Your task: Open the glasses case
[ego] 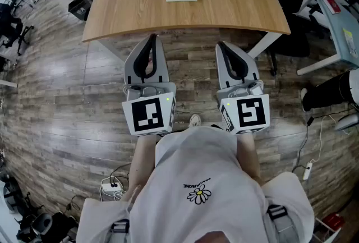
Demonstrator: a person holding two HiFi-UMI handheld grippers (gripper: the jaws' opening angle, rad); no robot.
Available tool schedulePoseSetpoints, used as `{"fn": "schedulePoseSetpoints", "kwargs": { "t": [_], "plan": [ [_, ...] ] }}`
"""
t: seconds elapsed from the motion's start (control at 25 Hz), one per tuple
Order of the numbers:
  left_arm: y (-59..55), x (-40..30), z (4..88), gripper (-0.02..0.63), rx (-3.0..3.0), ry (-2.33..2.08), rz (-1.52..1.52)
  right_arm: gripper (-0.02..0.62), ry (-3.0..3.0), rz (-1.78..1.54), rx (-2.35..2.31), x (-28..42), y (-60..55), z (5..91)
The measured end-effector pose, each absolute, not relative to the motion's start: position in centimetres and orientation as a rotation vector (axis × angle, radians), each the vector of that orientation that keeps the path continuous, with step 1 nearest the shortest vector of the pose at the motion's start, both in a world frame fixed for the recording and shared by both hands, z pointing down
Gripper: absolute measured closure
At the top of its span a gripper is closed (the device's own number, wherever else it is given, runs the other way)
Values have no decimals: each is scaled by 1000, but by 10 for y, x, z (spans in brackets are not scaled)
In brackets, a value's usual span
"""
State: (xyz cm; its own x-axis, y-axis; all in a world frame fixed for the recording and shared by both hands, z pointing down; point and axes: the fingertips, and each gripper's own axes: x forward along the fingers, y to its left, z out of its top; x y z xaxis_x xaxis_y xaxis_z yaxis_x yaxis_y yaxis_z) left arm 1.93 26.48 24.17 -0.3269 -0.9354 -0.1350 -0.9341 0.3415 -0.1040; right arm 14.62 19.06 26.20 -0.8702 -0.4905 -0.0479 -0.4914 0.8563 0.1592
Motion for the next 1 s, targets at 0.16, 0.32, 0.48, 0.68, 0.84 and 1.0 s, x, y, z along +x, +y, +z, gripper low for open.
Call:
{"fn": "schedulePoseSetpoints", "kwargs": {
  "t": [0.16,0.32,0.48,0.68,0.84,1.0],
  "plan": [
    [263,14,247,591,-1712,2441,-16,591,3025,269,-796,143,192,265],
    [263,10,253,591,-1722,2462,1,591,3031,250,-800,144,191,269],
    [256,8,263,589,-1736,2486,33,589,3024,192,-790,148,183,273],
    [249,7,254,591,-1735,2482,29,589,3009,177,-764,148,176,264],
    [248,7,253,591,-1729,2490,39,589,3009,160,-735,143,174,268],
    [235,1,259,590,-1752,2478,41,589,3018,183,-740,135,164,274]
  ]
}}
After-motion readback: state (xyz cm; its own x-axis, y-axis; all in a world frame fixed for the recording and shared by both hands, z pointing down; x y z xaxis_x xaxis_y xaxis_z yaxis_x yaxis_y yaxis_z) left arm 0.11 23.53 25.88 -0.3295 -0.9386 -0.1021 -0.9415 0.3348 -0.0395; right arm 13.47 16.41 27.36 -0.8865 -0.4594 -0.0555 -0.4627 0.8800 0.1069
